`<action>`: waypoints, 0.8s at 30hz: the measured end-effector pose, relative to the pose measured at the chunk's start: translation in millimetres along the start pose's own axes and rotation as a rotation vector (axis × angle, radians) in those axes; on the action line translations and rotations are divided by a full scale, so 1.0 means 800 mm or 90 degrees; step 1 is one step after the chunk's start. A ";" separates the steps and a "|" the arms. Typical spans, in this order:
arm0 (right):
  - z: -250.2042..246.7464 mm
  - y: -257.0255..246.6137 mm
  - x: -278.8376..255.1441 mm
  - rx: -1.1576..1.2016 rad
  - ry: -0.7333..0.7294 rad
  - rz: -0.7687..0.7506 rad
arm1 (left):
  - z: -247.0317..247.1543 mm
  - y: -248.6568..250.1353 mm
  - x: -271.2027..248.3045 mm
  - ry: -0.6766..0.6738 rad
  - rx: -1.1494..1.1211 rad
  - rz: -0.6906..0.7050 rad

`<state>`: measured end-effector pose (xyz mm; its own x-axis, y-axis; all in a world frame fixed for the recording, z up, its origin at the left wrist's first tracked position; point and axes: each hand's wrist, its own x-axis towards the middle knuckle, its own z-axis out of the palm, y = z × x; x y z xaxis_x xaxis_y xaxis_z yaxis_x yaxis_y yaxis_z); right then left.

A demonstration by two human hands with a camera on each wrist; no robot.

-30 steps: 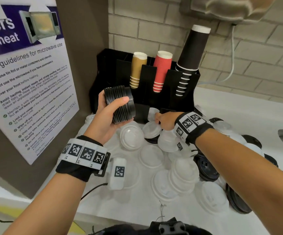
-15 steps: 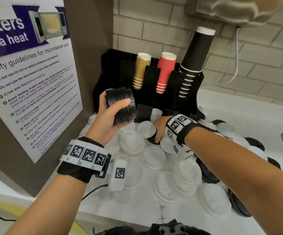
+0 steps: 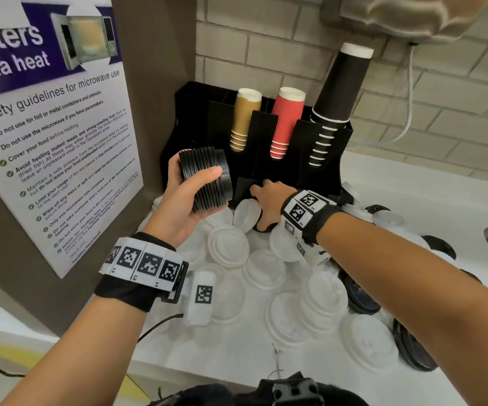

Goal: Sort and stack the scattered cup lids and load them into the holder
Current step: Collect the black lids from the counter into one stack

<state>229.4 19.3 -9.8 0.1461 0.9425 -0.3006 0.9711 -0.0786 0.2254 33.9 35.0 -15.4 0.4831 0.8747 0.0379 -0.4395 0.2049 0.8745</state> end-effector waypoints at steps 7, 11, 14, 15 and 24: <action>-0.001 0.007 -0.012 -0.006 0.060 0.026 | 0.002 -0.005 0.004 -0.011 0.005 -0.005; -0.011 0.016 -0.021 -0.081 0.107 0.038 | 0.007 -0.009 0.006 -0.013 0.010 -0.003; -0.017 0.038 -0.029 0.062 0.162 0.044 | 0.010 -0.014 0.008 -0.009 0.009 -0.023; -0.020 0.047 -0.032 0.176 0.171 0.038 | 0.012 -0.017 0.008 -0.014 0.014 -0.033; -0.005 0.060 -0.081 0.997 0.102 -0.144 | 0.044 -0.045 0.006 -0.079 0.011 -0.113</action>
<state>265.8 -44.0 23.7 0.0560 0.9956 -0.0753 0.2093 -0.0855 -0.9741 79.0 16.7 -29.4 0.6420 0.7644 -0.0597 -0.3262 0.3428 0.8810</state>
